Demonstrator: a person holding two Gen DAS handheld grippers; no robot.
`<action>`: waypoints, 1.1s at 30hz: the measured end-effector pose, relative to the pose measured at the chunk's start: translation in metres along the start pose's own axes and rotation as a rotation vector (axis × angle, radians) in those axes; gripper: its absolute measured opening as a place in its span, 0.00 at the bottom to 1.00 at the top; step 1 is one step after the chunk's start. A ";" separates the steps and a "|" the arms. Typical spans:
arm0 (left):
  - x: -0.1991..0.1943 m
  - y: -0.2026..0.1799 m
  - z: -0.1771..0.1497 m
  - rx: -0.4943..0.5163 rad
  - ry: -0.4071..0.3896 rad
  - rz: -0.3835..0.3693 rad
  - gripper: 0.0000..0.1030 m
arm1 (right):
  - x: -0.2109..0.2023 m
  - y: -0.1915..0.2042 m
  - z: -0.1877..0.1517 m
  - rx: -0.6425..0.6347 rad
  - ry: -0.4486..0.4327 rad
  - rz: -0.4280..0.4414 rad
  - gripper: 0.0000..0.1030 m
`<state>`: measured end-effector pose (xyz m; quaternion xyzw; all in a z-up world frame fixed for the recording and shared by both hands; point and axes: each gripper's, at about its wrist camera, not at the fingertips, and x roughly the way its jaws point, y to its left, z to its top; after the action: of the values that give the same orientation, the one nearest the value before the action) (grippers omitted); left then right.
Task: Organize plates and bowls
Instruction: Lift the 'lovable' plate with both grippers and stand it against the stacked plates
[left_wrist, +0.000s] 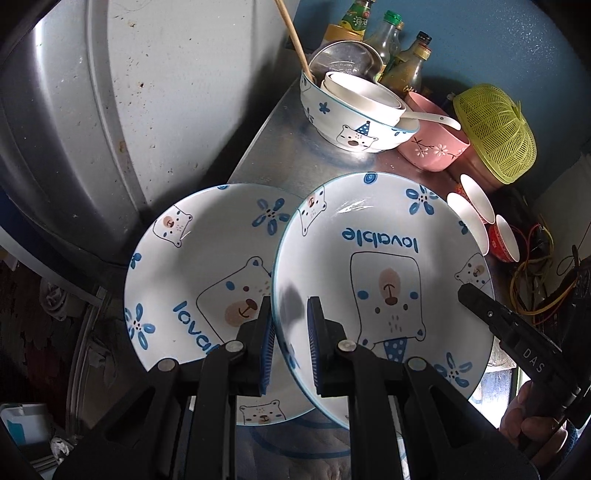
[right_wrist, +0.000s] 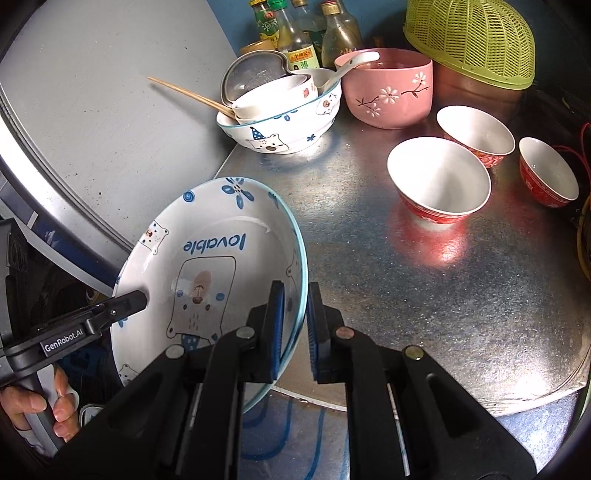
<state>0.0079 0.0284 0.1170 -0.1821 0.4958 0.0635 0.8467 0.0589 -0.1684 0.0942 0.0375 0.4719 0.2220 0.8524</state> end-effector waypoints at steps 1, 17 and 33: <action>0.000 0.003 0.001 -0.007 -0.001 0.004 0.15 | 0.002 0.003 0.001 -0.005 0.002 0.004 0.12; 0.003 0.055 0.004 -0.107 0.005 0.071 0.15 | 0.040 0.047 0.014 -0.089 0.055 0.072 0.12; 0.000 0.086 -0.001 -0.170 0.010 0.113 0.15 | 0.076 0.077 0.022 -0.145 0.109 0.117 0.12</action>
<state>-0.0174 0.1076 0.0954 -0.2254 0.5024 0.1523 0.8207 0.0852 -0.0648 0.0672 -0.0089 0.4971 0.3067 0.8116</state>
